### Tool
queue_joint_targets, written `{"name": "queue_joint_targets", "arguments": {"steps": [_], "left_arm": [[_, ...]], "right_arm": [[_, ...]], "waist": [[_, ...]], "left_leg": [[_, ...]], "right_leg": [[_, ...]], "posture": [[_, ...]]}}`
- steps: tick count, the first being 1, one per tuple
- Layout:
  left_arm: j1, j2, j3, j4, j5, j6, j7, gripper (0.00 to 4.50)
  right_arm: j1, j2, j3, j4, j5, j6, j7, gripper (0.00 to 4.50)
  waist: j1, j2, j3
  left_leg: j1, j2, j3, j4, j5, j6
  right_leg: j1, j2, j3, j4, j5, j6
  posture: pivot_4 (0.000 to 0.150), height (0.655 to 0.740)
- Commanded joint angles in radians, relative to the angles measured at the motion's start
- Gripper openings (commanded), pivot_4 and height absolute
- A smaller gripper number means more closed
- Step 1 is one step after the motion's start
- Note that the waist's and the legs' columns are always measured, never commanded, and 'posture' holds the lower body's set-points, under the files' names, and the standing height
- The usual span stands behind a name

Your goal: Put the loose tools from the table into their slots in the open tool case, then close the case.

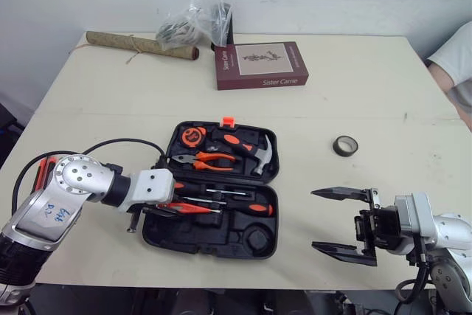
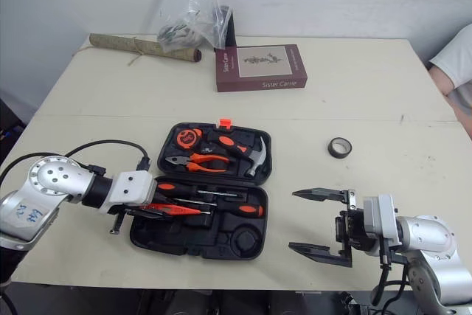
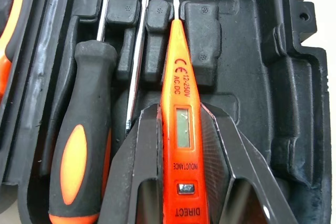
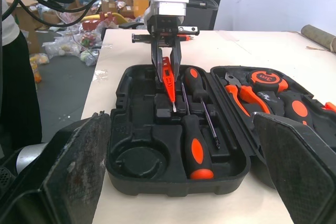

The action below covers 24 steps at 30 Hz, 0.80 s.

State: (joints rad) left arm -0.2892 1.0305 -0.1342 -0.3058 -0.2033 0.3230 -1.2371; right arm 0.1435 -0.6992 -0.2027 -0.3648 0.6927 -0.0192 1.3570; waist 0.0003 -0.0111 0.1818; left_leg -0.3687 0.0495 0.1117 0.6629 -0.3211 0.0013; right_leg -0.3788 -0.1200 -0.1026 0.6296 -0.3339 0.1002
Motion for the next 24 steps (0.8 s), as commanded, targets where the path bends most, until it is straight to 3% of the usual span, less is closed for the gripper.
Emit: {"name": "queue_joint_targets", "arguments": {"steps": [1, 13, 24], "left_arm": [[-0.013, 0.011, -0.016, 0.014, 0.044, -0.005, 0.004, 0.37], [-0.082, -0.016, -0.138, 0.022, 0.132, -0.025, -0.036, 0.37], [-0.109, -0.031, -0.153, 0.032, 0.168, 0.021, -0.016, 0.37]], "right_arm": [[0.002, -0.009, -0.013, -0.03, 0.01, 0.002, -0.002, 4.5], [-0.005, -0.006, -0.003, -0.007, -0.007, -0.005, 0.009, 4.5], [-0.012, 0.002, 0.011, 0.0, -0.018, -0.005, 0.011, 4.5]], "waist": [[0.0, 0.0, 0.0], [0.004, 0.0, 0.0], [0.0, 0.001, -0.001]], "left_leg": [[0.0, 0.0, 0.0, 0.0, 0.0, 0.0], [0.0, 0.0, 0.0, 0.001, 0.0, 0.0], [0.001, 0.001, 0.0, 0.002, 0.0, 0.0]], "right_leg": [[0.0, 0.0, 0.0, 0.0, 0.0, 0.0], [0.001, 0.0, 0.0, 0.0, 0.0, 0.001], [0.001, 0.003, 0.002, 0.002, 0.0, 0.001]], "posture": [[0.15, 0.74], [0.15, 0.74], [0.15, 0.74]]}}
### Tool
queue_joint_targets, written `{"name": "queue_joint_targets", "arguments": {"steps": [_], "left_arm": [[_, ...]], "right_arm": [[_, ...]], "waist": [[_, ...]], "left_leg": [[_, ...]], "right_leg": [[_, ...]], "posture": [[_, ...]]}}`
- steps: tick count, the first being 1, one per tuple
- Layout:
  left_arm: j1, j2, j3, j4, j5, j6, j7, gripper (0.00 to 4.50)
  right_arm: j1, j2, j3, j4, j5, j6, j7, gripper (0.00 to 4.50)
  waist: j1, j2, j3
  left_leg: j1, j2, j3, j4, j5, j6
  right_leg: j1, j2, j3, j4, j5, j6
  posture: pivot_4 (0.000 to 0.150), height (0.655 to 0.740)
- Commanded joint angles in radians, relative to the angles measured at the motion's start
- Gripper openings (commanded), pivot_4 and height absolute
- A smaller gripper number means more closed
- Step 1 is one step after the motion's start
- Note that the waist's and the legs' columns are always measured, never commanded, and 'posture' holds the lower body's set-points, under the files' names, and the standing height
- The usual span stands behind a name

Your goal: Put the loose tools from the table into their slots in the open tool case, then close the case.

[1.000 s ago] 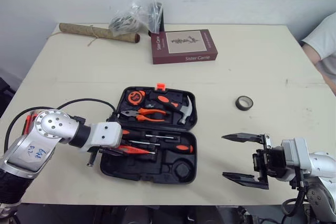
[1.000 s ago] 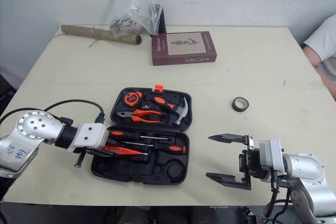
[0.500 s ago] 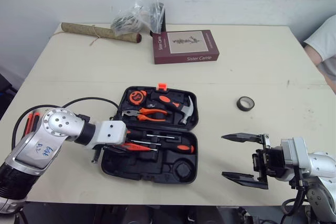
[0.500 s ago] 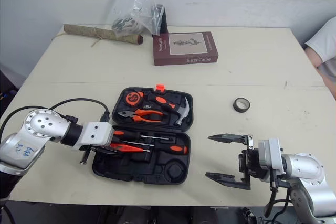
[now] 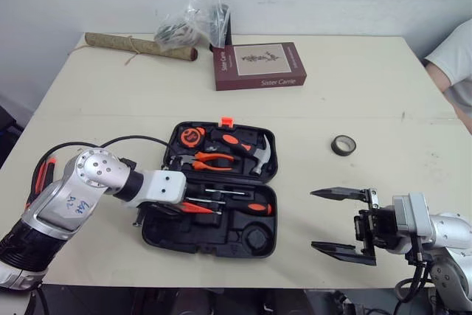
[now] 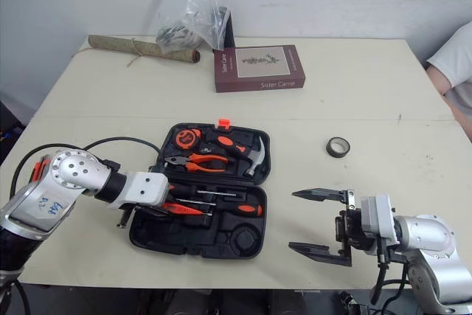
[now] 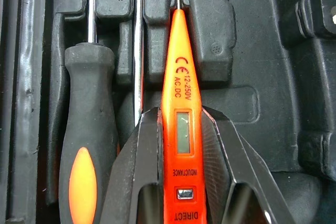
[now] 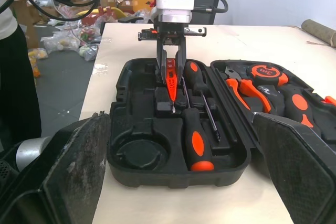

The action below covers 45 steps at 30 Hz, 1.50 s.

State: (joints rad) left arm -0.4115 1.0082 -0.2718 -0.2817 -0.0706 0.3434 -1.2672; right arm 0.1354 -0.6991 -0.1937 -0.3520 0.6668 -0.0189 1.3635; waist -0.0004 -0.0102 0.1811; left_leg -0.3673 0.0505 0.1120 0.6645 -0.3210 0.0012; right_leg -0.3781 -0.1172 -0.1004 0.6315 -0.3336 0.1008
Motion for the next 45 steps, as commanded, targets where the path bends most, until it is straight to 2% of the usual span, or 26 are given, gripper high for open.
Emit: {"name": "queue_joint_targets", "arguments": {"steps": [1, 2, 4, 5, 7, 12, 15, 19, 20, 22, 23, 31, 35, 42, 45], "left_arm": [[0.014, -0.018, -0.003, 0.008, 0.02, -0.004, 0.02, 0.37], [0.015, -0.025, 0.013, 0.006, 0.002, 0.004, 0.025, 0.37], [0.019, -0.053, 0.063, 0.003, -0.038, -0.085, 0.033, 1.4], [0.029, -0.054, 0.087, -0.011, -0.067, -0.12, 0.016, 1.67], [0.057, -0.044, 0.133, -0.035, -0.122, -0.147, -0.02, 2.53], [0.174, 0.015, 0.328, -0.074, -0.311, -0.117, -0.107, 2.53], [0.237, 0.019, 0.407, -0.042, -0.331, -0.151, -0.099, 2.53], [0.271, -0.105, 0.462, 0.015, -0.407, -0.16, -0.021, 1.51], [0.276, -0.113, 0.461, 0.016, -0.409, -0.158, -0.02, 0.86], [0.284, -0.166, 0.45, 0.024, -0.425, -0.151, 0.008, 0.15], [0.287, -0.191, 0.436, 0.036, -0.42, -0.162, 0.015, 0.05], [0.298, -0.239, 0.326, 0.14, -0.301, -0.211, 0.051, 0.05], [0.301, -0.22, 0.283, 0.167, -0.269, -0.16, 0.057, 0.05], [0.295, -0.203, 0.236, 0.226, -0.187, -0.186, 0.072, 0.05], [0.3, -0.189, 0.21, 0.221, -0.167, -0.064, 0.132, 0.05]], "right_arm": [[-0.004, 0.001, 0.002, -0.012, 0.008, -0.005, 0.004, 4.5], [-0.005, 0.0, 0.003, -0.01, 0.008, -0.005, 0.004, 4.5], [-0.004, -0.003, 0.001, -0.008, 0.01, -0.005, 0.006, 4.5], [-0.003, -0.004, 0.0, -0.005, 0.011, -0.005, 0.008, 4.5], [-0.006, -0.006, 0.0, 0.0, 0.012, -0.005, 0.01, 4.5], [-0.015, -0.007, 0.006, 0.011, 0.015, 0.002, 0.018, 4.5], [-0.018, -0.007, 0.012, 0.018, 0.016, 0.004, 0.023, 4.5], [-0.029, -0.002, 0.023, 0.03, 0.014, 0.006, 0.025, 4.5], [-0.032, -0.002, 0.024, 0.032, 0.014, 0.006, 0.025, 4.5], [-0.037, -0.002, 0.026, 0.036, 0.013, 0.007, 0.024, 4.5], [-0.04, -0.002, 0.027, 0.038, 0.012, 0.009, 0.023, 4.5], [-0.048, -0.003, 0.026, 0.041, 0.001, 0.022, 0.013, 4.5], [-0.041, -0.002, 0.019, 0.045, -0.001, 0.016, 0.016, 4.5], [-0.035, 0.014, 0.009, 0.067, 0.008, -0.005, 0.023, 4.5], [-0.039, 0.013, 0.016, 0.076, 0.002, -0.008, 0.032, 4.5]], "waist": [[0.001, 0.0, 0.0], [0.001, 0.0, 0.0], [0.005, 0.0, 0.0], [0.007, 0.0, 0.0], [0.009, 0.0, 0.0], [-0.001, 0.0, 0.0], [-0.005, 0.0, 0.0], [0.001, 0.0, 0.0], [0.001, 0.0, 0.0], [0.002, 0.0, 0.0], [0.002, 0.0, 0.0], [-0.002, 0.0, 0.0], [-0.001, 0.0, 0.0], [-0.001, 0.001, -0.001], [-0.002, 0.005, -0.003]], "left_leg": [[0.0, 0.0, 0.0, 0.0, 0.0, 0.0], [0.0, 0.0, 0.0, 0.0, 0.0, 0.0], [0.0, 0.0, 0.0, 0.001, 0.0, 0.0], [-0.001, 0.0, -0.001, 0.001, 0.0, 0.0], [-0.002, 0.0, -0.001, 0.002, 0.0, 0.001], [-0.002, 0.0, -0.001, 0.002, 0.0, 0.001], [-0.001, 0.001, 0.0, 0.002, 0.0, 0.001], [0.0, 0.001, 0.0, 0.002, 0.0, 0.001], [-0.001, 0.0, -0.001, 0.002, -0.001, 0.001], [-0.002, 0.001, -0.001, 0.002, -0.001, 0.001], [-0.002, 0.0, -0.001, 0.002, -0.001, 0.001], [-0.001, 0.001, 0.0, 0.002, -0.001, 0.001], [-0.001, 0.0, -0.001, 0.002, -0.001, 0.001], [0.0, 0.0, 0.0, 0.002, -0.001, 0.001], [0.001, 0.0, 0.0, 0.002, -0.001, 0.001]], "right_leg": [[0.0, 0.0, 0.0, 0.0, 0.0, 0.0], [0.0, 0.0, 0.0, 0.0, 0.0, 0.0], [0.0, 0.0, 0.0, 0.0, 0.0, 0.0], [0.0, -0.001, 0.0, 0.0, 0.0, 0.0], [0.0, -0.001, 0.0, 0.0, 0.0, 0.0], [0.0, -0.001, -0.001, 0.0, 0.0, 0.0], [0.0, -0.001, -0.001, 0.0, 0.0, 0.0], [0.0, -0.001, 0.0, 0.001, 0.0, 0.0], [0.0, -0.002, -0.001, 0.0, 0.0, 0.0], [0.0, -0.001, -0.001, 0.0, 0.0, 0.0], [0.0, -0.002, -0.001, 0.0, 0.0, 0.0], [0.0, -0.001, -0.001, 0.0, 0.0, 0.001], [0.0, -0.002, -0.001, 0.0, 0.0, 0.0], [0.001, -0.002, -0.001, 0.0, 0.0, 0.001], [0.001, -0.002, 0.0, 0.001, 0.0, 0.0]], "posture": [[0.15, 0.74], [0.15, 0.74], [0.15, 0.74], [0.15, 0.74], [0.15, 0.74], [0.15, 0.74], [0.15, 0.74], [0.15, 0.74], [0.15, 0.74], [0.15, 0.74], [0.15, 0.74], [0.15, 0.74], [0.15, 0.74], [0.15, 0.74], [0.15, 0.74]]}}
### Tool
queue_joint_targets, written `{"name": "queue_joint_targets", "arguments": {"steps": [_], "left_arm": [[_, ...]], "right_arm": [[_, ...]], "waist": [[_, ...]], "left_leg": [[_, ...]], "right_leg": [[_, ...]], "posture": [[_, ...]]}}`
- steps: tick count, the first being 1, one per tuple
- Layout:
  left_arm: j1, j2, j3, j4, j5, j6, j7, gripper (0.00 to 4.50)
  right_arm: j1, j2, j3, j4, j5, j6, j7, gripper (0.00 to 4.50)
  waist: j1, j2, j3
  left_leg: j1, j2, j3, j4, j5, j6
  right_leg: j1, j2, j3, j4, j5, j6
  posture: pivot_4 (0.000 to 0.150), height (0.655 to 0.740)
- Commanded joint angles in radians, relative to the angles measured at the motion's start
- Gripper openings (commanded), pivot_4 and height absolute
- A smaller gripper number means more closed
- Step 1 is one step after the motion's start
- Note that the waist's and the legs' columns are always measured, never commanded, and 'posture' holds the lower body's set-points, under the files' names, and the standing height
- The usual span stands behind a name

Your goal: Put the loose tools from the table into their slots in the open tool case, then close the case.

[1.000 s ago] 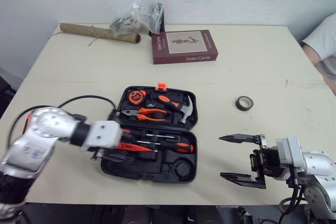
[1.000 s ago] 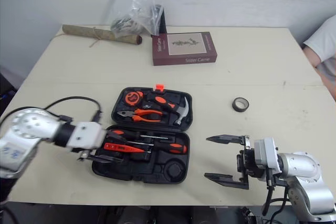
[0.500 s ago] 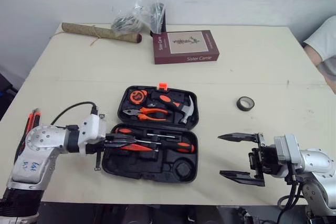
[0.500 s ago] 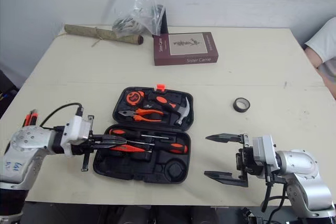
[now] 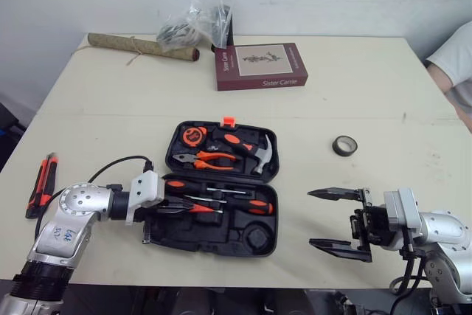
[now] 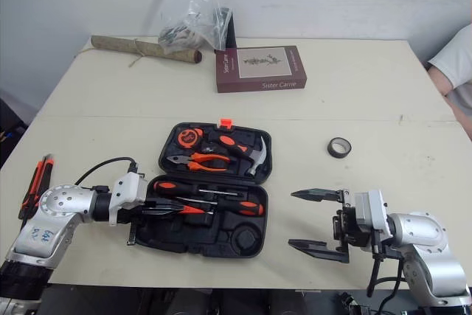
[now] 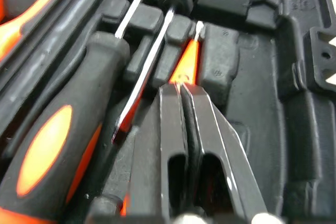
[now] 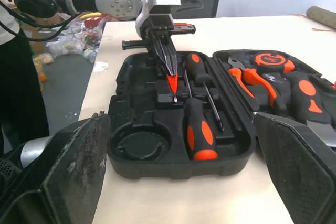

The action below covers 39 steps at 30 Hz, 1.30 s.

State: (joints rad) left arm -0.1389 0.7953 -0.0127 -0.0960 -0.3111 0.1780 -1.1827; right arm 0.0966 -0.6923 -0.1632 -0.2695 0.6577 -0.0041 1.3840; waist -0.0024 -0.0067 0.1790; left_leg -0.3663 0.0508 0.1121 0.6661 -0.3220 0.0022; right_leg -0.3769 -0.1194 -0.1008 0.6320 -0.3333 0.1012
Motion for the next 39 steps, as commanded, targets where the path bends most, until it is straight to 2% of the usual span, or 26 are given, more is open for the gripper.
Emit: {"name": "queue_joint_targets", "arguments": {"steps": [1, 5, 8, 11, 13, 15, 17, 19, 20, 21, 23, 27, 31, 35, 39], "left_arm": [[0.025, 0.031, -0.061, 0.032, 0.079, 0.113, 0.048, 0.05], [0.028, 0.022, -0.079, 0.026, 0.088, 0.065, 0.055, 0.05], [0.062, -0.036, 0.013, -0.006, -0.022, -0.077, 0.025, 0.05], [0.136, -0.041, 0.167, -0.099, -0.148, -0.084, 0.019, 0.05], [0.199, -0.032, 0.292, -0.133, -0.187, -0.072, 0.053, 0.54], [0.266, -0.03, 0.416, -0.144, -0.216, -0.06, 0.095, 1.22], [0.336, -0.036, 0.54, -0.129, -0.226, -0.059, 0.128, 2.09], [0.423, -0.059, 0.723, -0.044, -0.223, -0.089, 0.178, 3.1], [0.456, -0.072, 0.8, 0.0, -0.226, -0.102, 0.201, 3.29], [0.487, -0.086, 0.866, 0.038, -0.229, -0.112, 0.224, 3.85], [0.541, -0.108, 0.96, 0.098, -0.237, -0.127, 0.249, 4.46], [0.655, -0.126, 1.154, 0.337, -0.229, -0.194, 0.321, 4.46], [0.7, -0.114, 1.216, 0.513, -0.216, -0.238, 0.394, 4.46], [0.715, -0.104, 1.178, 0.531, -0.178, -0.255, 0.44, 4.46], [0.662, -0.093, 1.14, 0.44, -0.222, -0.178, 0.465, 4.46]], "right_arm": [[-0.002, 0.006, -0.013, -0.005, 0.01, -0.024, 0.013, 4.5], [-0.013, 0.011, -0.005, 0.006, 0.005, -0.03, 0.014, 4.5], [-0.017, 0.016, -0.011, 0.013, -0.004, -0.046, 0.004, 4.5], [-0.028, 0.011, -0.058, 0.059, -0.007, -0.072, -0.001, 4.5], [-0.024, -0.004, -0.113, 0.131, -0.012, -0.117, 0.021, 4.5], [-0.013, -0.022, -0.161, 0.206, -0.023, -0.164, 0.045, 4.5], [-0.012, -0.029, -0.207, 0.29, -0.038, -0.216, 0.053, 4.5], [-0.018, -0.037, -0.265, 0.431, -0.066, -0.305, 0.063, 4.5], [-0.018, -0.043, -0.283, 0.488, -0.078, -0.345, 0.075, 4.5], [-0.015, -0.051, -0.297, 0.536, -0.085, -0.366, 0.083, 4.5], [-0.022, -0.063, -0.315, 0.611, -0.092, -0.406, 0.096, 4.5], [-0.072, -0.1, -0.351, 0.786, -0.117, -0.467, 0.075, 4.5], [-0.089, -0.141, -0.369, 0.932, -0.145, -0.522, 0.069, 4.5], [-0.102, -0.162, -0.365, 1.016, -0.161, -0.559, 0.079, 4.5], [-0.138, -0.116, -0.316, 0.92, -0.133, -0.533, 0.109, 4.5]], "waist": [[0.001, 0.002, -0.002], [0.0, 0.006, -0.005], [-0.001, 0.007, -0.005], [-0.002, 0.006, -0.005], [-0.002, 0.001, -0.002], [-0.001, -0.001, -0.001], [-0.001, -0.001, -0.001], [-0.001, -0.001, -0.001], [-0.003, -0.002, 0.0], [-0.006, -0.002, 0.0], [-0.011, -0.003, 0.0], [-0.027, -0.004, 0.001], [-0.028, -0.004, 0.001], [-0.021, -0.004, 0.0], [-0.026, -0.004, 0.0]], "left_leg": [[0.001, 0.0, 0.0, 0.0, 0.0, 0.0], [0.002, 0.0, 0.001, -0.001, 0.0, 0.0], [0.005, 0.0, 0.003, -0.002, 0.0, 0.0], [0.006, 0.001, 0.005, -0.002, -0.001, 0.0], [0.005, 0.001, 0.005, -0.002, -0.002, 0.0], [0.004, 0.002, 0.005, -0.001, -0.002, 0.0], [0.003, 0.0, 0.004, -0.002, -0.002, 0.001], [0.003, -0.001, 0.004, -0.002, -0.003, 0.002], [0.003, -0.001, 0.004, -0.002, -0.003, 0.002], [0.003, -0.002, 0.005, -0.002, -0.003, 0.003], [0.003, -0.001, 0.005, -0.002, -0.004, 0.004], [0.003, -0.001, 0.005, -0.002, -0.008, 0.008], [0.004, -0.001, 0.005, -0.002, -0.011, 0.007], [0.004, -0.001, 0.002, -0.002, -0.015, 0.001], [0.005, 0.0, 0.001, -0.002, -0.015, 0.0]], "right_leg": [[0.001, 0.0, 0.0, 0.0, 0.0, 0.0], [0.001, 0.0, 0.001, 0.0, 0.0, 0.0], [0.002, 0.0, 0.002, 0.0, 0.0, 0.0], [0.002, -0.001, 0.004, 0.0, 0.0, 0.0], [0.001, -0.001, 0.004, 0.0, 0.0, 0.0], [0.0, -0.003, 0.004, 0.0, 0.0, -0.001], [0.001, -0.01, 0.003, -0.001, 0.0, 0.0], [0.001, -0.01, 0.0, -0.002, 0.0, 0.0], [0.001, -0.01, 0.0, -0.003, 0.0, 0.0], [0.001, -0.01, 0.0, -0.003, 0.0, 0.0], [0.001, -0.01, 0.0, -0.004, 0.0, 0.001], [0.001, -0.012, 0.0, -0.004, 0.0, 0.001], [0.001, -0.013, 0.0, -0.004, 0.0, 0.0], [-0.001, -0.015, 0.0, -0.006, 0.0, 0.0], [0.0, -0.016, 0.003, -0.006, -0.001, -0.001]], "posture": [[0.15, 0.74], [0.15, 0.74], [0.15, 0.74], [0.15, 0.74], [0.15, 0.74], [0.15, 0.74], [0.15, 0.74], [0.15, 0.74], [0.15, 0.74], [0.15, 0.74], [0.15, 0.74], [0.15, 0.74], [0.15, 0.74], [0.15, 0.74], [0.15, 0.74]]}}
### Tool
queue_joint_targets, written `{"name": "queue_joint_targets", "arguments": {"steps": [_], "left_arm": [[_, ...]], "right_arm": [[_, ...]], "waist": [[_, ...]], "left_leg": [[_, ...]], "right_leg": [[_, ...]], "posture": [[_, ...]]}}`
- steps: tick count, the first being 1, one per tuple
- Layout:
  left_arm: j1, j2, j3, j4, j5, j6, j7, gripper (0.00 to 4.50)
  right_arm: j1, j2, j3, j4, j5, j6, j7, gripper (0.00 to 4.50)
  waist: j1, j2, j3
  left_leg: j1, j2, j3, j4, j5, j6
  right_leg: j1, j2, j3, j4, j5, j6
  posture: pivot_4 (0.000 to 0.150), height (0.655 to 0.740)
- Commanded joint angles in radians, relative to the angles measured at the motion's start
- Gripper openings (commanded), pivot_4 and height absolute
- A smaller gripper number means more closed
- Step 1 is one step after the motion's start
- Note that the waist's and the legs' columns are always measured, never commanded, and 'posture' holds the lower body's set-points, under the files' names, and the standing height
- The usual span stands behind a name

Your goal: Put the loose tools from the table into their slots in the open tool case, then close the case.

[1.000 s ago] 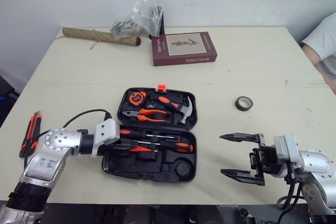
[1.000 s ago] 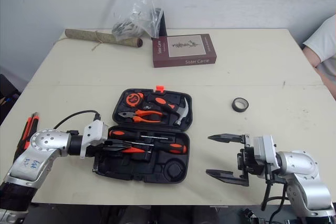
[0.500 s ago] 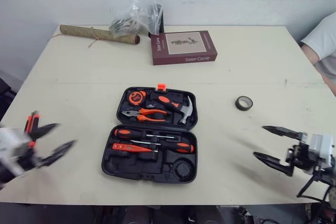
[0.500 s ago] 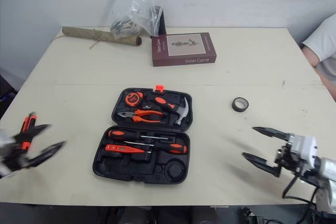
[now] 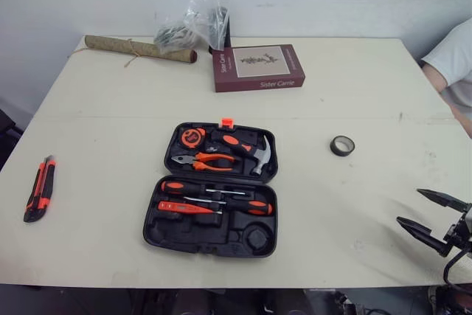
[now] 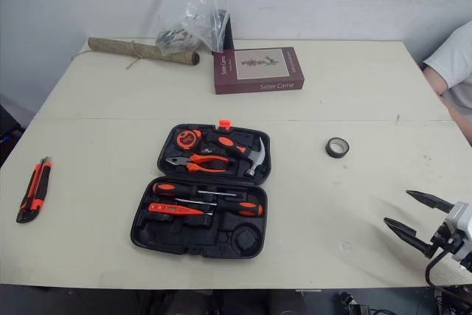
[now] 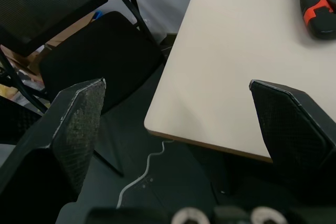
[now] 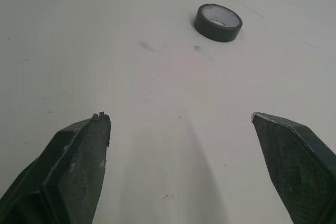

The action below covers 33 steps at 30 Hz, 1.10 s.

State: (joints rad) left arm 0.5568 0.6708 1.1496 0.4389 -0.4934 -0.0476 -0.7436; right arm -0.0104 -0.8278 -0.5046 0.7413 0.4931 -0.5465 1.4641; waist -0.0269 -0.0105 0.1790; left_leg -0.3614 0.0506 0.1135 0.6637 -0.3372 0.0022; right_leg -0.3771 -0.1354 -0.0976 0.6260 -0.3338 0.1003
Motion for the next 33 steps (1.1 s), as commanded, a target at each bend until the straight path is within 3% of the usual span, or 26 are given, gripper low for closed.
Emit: {"name": "queue_joint_targets", "arguments": {"steps": [1, 8, 14, 17, 24, 33], "left_arm": [[-0.05, 0.039, -0.035, -0.129, -0.057, 0.082, 0.029, 4.46], [-0.166, 0.161, -0.17, -0.343, -0.134, 0.473, 0.131, 4.46], [-0.336, 0.256, -0.265, -0.338, -0.145, 0.811, 0.321, 4.46], [-0.424, 0.281, -0.337, -0.316, -0.104, 0.894, 0.376, 4.46], [-0.61, 0.306, -0.502, -0.169, -0.027, 0.952, 0.381, 4.46], [-0.684, 0.304, -0.615, -0.024, 0.039, 0.982, 0.319, 4.46]], "right_arm": [[-0.039, 0.039, 0.043, -0.142, 0.047, 0.031, 0.028, 4.5], [-0.053, 0.166, 0.208, -0.586, 0.162, 0.23, -0.027, 4.5], [-0.065, 0.23, 0.299, -0.808, 0.208, 0.312, -0.069, 4.5], [-0.062, 0.264, 0.345, -0.9, 0.218, 0.326, -0.074, 4.5], [-0.063, 0.279, 0.38, -0.947, 0.204, 0.324, -0.057, 4.5], [-0.044, 0.278, 0.359, -0.901, 0.187, 0.289, -0.032, 4.5]], "waist": [[-0.002, 0.0, 0.0], [-0.004, 0.0, 0.0], [-0.002, 0.001, 0.0], [-0.001, -0.001, -0.001], [-0.001, -0.001, -0.001], [0.0, -0.001, -0.001]], "left_leg": [[0.0, 0.0, 0.0, 0.0, 0.0, 0.0], [-0.001, 0.003, 0.0, -0.002, 0.004, -0.007], [-0.003, 0.003, 0.001, -0.002, 0.007, -0.003], [-0.004, 0.002, 0.0, -0.002, 0.007, -0.003], [-0.005, 0.001, 0.001, -0.001, 0.008, -0.004], [-0.004, 0.0, 0.004, -0.001, 0.009, -0.003]], "right_leg": [[0.001, 0.0, 0.002, 0.001, 0.0, 0.0], [0.001, 0.004, 0.002, 0.003, -0.001, -0.002], [0.0, 0.004, 0.002, 0.003, -0.001, -0.002], [-0.001, 0.004, 0.001, 0.003, -0.001, -0.001], [-0.002, 0.004, -0.006, 0.003, 0.0, -0.001], [-0.005, 0.004, -0.007, 0.01, 0.0, -0.001]], "posture": [[0.15, 0.74], [0.15, 0.74], [0.15, 0.74], [0.15, 0.74], [0.15, 0.74], [0.15, 0.74]]}}
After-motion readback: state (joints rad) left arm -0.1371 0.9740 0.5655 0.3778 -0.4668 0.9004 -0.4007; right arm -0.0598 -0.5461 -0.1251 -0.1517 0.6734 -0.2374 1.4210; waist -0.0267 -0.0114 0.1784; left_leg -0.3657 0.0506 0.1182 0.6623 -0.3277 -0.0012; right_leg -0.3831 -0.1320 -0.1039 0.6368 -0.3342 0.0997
